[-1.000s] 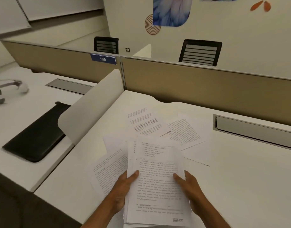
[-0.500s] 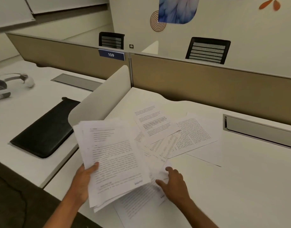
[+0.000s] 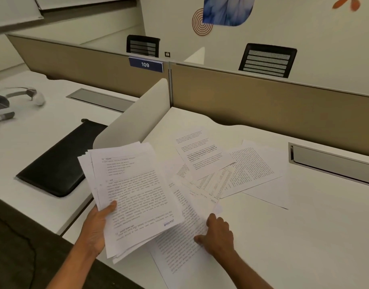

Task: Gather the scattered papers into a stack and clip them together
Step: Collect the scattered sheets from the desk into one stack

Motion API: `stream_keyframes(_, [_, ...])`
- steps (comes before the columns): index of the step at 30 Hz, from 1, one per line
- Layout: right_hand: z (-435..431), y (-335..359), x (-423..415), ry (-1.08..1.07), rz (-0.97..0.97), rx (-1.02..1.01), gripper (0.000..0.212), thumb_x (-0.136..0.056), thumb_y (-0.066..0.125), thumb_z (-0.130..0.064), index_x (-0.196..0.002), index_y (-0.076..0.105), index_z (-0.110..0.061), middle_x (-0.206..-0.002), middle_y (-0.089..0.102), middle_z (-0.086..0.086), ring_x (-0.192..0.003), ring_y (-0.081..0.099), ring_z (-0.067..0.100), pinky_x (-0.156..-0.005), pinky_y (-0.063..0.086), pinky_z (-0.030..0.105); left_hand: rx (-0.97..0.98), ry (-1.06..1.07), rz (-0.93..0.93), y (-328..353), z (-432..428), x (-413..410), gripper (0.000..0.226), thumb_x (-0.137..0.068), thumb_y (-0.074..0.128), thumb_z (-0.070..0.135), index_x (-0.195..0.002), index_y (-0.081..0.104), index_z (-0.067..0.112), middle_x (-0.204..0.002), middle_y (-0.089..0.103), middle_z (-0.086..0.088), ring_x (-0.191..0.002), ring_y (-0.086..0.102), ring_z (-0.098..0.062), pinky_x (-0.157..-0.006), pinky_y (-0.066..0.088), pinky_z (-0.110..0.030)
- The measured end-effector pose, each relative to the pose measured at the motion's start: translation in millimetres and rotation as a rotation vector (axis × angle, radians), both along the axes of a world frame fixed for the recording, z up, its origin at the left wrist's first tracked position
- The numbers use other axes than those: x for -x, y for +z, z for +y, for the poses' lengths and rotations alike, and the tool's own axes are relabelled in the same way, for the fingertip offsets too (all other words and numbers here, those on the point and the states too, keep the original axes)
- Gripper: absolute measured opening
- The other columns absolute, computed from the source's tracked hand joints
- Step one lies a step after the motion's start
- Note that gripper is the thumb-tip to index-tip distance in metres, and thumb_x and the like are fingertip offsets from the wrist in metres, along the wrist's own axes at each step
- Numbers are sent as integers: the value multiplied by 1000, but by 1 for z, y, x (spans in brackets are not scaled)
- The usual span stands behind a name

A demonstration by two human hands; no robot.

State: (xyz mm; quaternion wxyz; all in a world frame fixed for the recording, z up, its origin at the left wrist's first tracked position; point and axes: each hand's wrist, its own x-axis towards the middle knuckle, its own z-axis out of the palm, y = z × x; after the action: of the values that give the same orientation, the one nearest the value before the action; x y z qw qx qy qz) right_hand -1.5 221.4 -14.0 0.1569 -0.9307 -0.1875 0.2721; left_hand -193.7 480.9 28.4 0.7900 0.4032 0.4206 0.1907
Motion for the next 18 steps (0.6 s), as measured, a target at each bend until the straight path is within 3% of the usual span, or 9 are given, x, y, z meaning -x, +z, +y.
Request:
stream_keyframes(4, [0,1,5,-27,-43,-9,72,-76,79,-49,-131,42,-21,-134,44,4,-123,43,23,-99,49,40,19,-17,9,-2,-1,0,38,-95,65,13,-130,68,27,-131,69,-18,-127,58,-46,-105,41,-71])
stream_keyframes(8, [-1,7,9,-16,-92,82,75,-81,75,-50,-139,37,-22,-142,39,7,-132,39,27,-107,40,48,17,-37,25,-4,-8,-1,36,-96,64,12,-129,68,25,-130,70,-19,-125,59,-47,-104,42,-70])
stream_keyframes(12, [0,6,9,-40,-16,1,73,-82,78,-38,-138,35,-20,-143,38,9,-129,43,27,-100,49,41,37,-25,42,-8,-14,-2,37,-94,64,11,-128,68,25,-129,71,-18,-126,59,-47,-104,43,-70])
stream_keyframes(15, [-1,6,7,-85,46,-61,73,-79,81,-34,-135,36,-20,-133,45,7,-119,54,25,-92,52,35,25,-30,51,-7,-18,-5,35,-95,63,10,-127,68,24,-125,73,-18,-120,61,-47,-102,46,-67])
stream_keyframes(18, [-12,3,1,-195,126,-196,50,-75,79,-19,-111,45,-18,-107,58,2,-88,61,14,-77,55,31,5,-33,51,-4,-20,-8,35,-96,62,9,-128,67,22,-123,73,-18,-116,63,-45,-99,50,-64])
